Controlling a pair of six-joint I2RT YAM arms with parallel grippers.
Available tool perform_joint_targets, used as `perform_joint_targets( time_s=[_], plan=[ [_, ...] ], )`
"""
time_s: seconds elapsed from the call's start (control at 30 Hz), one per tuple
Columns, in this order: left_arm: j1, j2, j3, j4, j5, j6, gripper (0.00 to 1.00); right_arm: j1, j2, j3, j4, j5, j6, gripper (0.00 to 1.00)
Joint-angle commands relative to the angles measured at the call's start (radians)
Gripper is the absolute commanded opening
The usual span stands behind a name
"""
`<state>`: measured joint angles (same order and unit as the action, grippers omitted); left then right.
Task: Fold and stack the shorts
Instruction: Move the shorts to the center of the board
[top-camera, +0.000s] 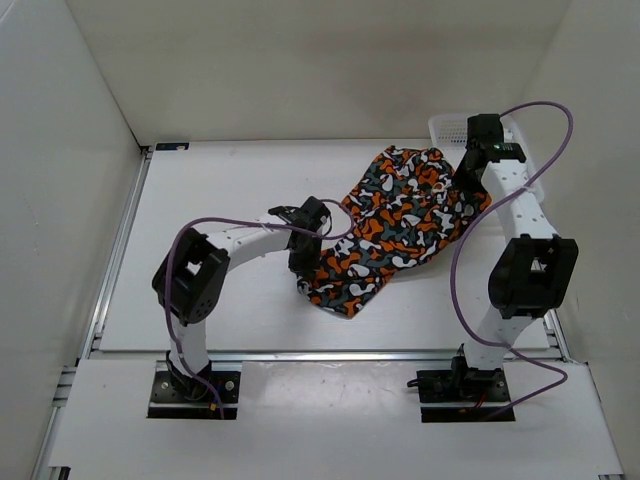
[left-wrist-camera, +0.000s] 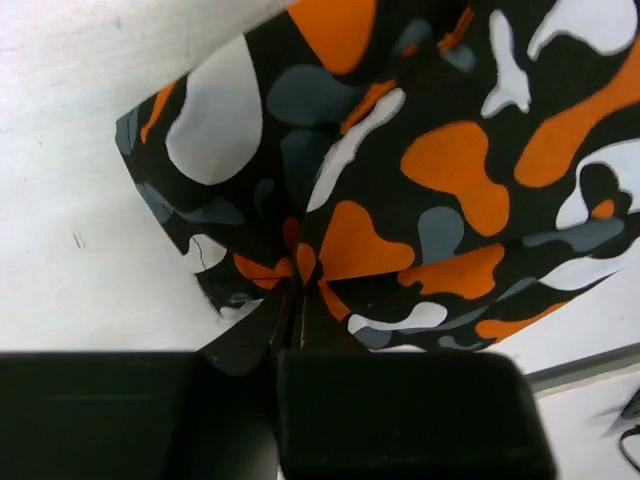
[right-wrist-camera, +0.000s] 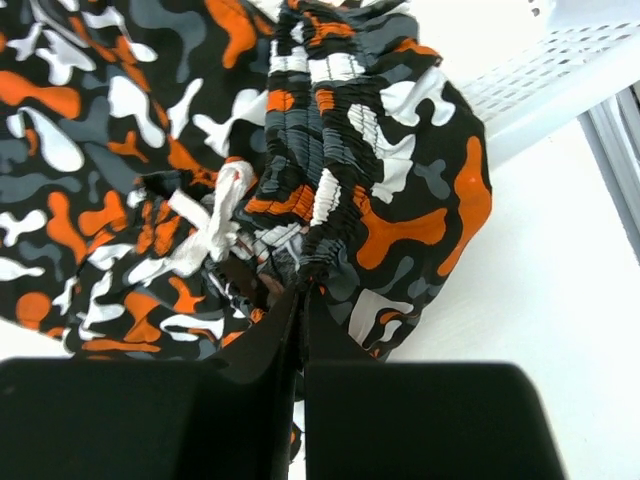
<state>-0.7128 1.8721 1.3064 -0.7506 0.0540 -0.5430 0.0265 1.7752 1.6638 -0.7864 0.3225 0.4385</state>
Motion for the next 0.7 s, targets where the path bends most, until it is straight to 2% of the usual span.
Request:
perform_joint_targets(
  time_s=[0.0, 0.13, 0.2, 0.23, 0.27, 0.3, 0.37, 0.43, 0.47, 0.6, 0.63, 0.67],
  plan=[
    [0.054, -0.048, 0.065, 0.01, 0.02, 0.037, 0.1, 0.001, -0.057, -0.003, 0.019, -0.052, -0.003, 0.0],
    [0.203, -0.111, 0.218, -0.09, -0.023, 0.093, 0.1, 0.012, -0.022, 0.098, 0.042, -0.221, -0.012, 0.0],
    [0.294, -0.122, 0.428, -0.204, -0.062, 0.127, 0.1, 0.036, -0.008, 0.189, 0.053, -0.345, -0.021, 0.0],
    [0.32, -0.122, 0.508, -0.243, -0.072, 0.127, 0.1, 0.036, 0.006, 0.302, 0.053, -0.38, -0.021, 0.0],
    [0.364, -0.143, 0.654, -0.278, -0.081, 0.127, 0.1, 0.052, 0.006, 0.362, 0.053, -0.414, -0.021, 0.0],
    [0.383, -0.158, 0.713, -0.306, -0.082, 0.127, 0.1, 0.064, 0.006, 0.42, 0.053, -0.454, -0.03, 0.0],
    [0.407, -0.241, 0.775, -0.323, -0.082, 0.127, 0.1, 0.078, -0.012, 0.532, 0.084, -0.541, -0.04, 0.0],
    [0.418, -0.319, 0.751, -0.3, -0.092, 0.117, 0.1, 0.092, -0.093, 0.518, 0.125, -0.569, -0.069, 0.0],
    [0.418, -0.361, 0.719, -0.285, -0.104, 0.117, 0.1, 0.104, -0.132, 0.481, 0.183, -0.57, -0.089, 0.0],
    [0.409, -0.589, 0.435, -0.207, -0.105, 0.091, 0.1, 0.104, -0.402, 0.028, 0.393, -0.557, -0.099, 0.0],
    [0.409, -0.693, 0.274, -0.173, -0.105, 0.065, 0.1, 0.104, -0.525, -0.216, 0.436, -0.53, -0.099, 0.02],
    [0.4, -0.746, 0.184, -0.155, -0.105, 0.051, 0.17, 0.113, -0.583, -0.336, 0.494, -0.492, -0.099, 0.12]
  ],
)
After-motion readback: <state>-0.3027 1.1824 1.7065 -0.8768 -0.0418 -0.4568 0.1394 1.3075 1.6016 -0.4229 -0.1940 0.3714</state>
